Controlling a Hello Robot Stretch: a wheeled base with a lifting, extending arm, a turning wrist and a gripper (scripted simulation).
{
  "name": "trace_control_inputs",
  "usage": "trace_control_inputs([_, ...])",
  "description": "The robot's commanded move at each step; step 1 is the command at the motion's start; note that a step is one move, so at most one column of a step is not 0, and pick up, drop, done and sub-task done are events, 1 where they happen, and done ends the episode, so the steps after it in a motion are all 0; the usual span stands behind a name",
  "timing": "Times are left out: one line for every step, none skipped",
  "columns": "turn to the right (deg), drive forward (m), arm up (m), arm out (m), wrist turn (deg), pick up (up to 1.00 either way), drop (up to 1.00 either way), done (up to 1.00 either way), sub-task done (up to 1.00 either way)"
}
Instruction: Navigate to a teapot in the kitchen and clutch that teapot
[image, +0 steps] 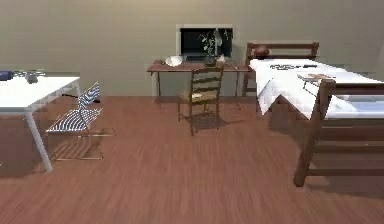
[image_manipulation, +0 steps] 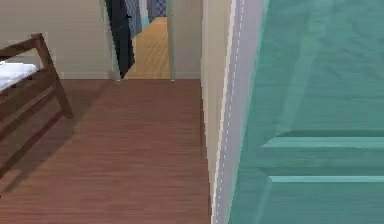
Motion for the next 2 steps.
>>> trace_control_inputs([45.0,0.00,0.00,0.00,0.0,0.00,0.00,0.00,0.00])
trace_control_inputs([15.0,0.00,0.00,0.00,0.0,0.00,0.00,0.00,0.00])
